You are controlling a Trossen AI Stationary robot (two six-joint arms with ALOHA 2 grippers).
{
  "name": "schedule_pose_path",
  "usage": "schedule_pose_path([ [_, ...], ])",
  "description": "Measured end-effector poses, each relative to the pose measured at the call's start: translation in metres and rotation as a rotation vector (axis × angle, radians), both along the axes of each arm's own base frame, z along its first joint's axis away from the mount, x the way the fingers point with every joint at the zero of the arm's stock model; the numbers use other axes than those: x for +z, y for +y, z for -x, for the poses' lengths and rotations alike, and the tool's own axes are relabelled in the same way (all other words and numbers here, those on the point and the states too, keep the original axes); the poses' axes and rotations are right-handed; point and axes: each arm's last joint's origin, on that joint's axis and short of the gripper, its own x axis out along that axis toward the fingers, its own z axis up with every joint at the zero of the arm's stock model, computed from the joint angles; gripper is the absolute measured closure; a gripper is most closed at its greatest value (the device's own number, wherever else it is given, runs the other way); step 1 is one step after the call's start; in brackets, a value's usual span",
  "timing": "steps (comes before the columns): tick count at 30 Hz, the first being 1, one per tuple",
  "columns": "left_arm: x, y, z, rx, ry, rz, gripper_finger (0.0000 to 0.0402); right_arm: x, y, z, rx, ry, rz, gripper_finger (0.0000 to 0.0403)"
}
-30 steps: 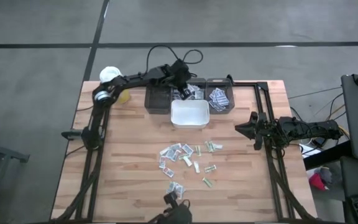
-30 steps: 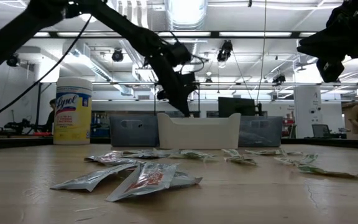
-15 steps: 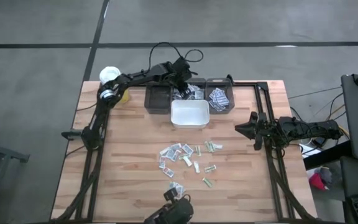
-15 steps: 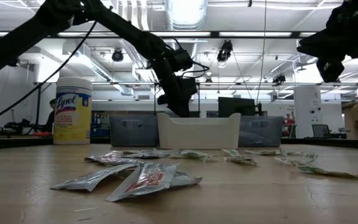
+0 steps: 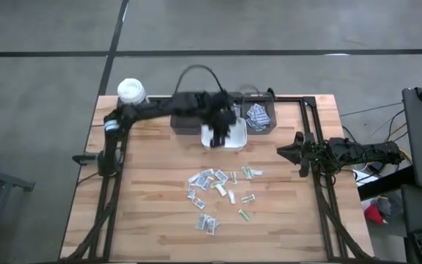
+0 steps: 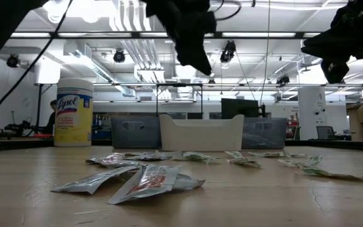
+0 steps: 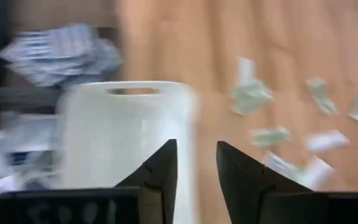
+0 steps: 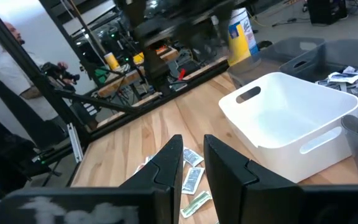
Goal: Pick & Place First Aid Supplies
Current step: Put the green bandage pack into the left black bin
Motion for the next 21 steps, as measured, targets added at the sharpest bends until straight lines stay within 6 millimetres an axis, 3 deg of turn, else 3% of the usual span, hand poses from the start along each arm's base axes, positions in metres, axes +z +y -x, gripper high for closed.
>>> schedule_pose_path([
  [5,-0.012,-0.066,-0.010,-0.027,0.101,-0.064,0.0296,0.000,0.000,0.000,0.000,0.000,0.000,0.0339],
  [11,-0.033,-0.127,-0.014,-0.036,0.113,-0.077,0.0296,0.000,0.000,0.000,0.000,0.000,0.000,0.0339],
  [16,-0.052,-0.156,-0.018,-0.014,0.044,-0.028,0.0296,0.000,0.000,0.000,-0.001,0.000,0.000,0.0339],
  [21,-0.068,-0.170,-0.025,0.036,-0.065,0.003,0.0296,0.000,0.000,0.000,0.000,0.000,0.000,0.0339],
])
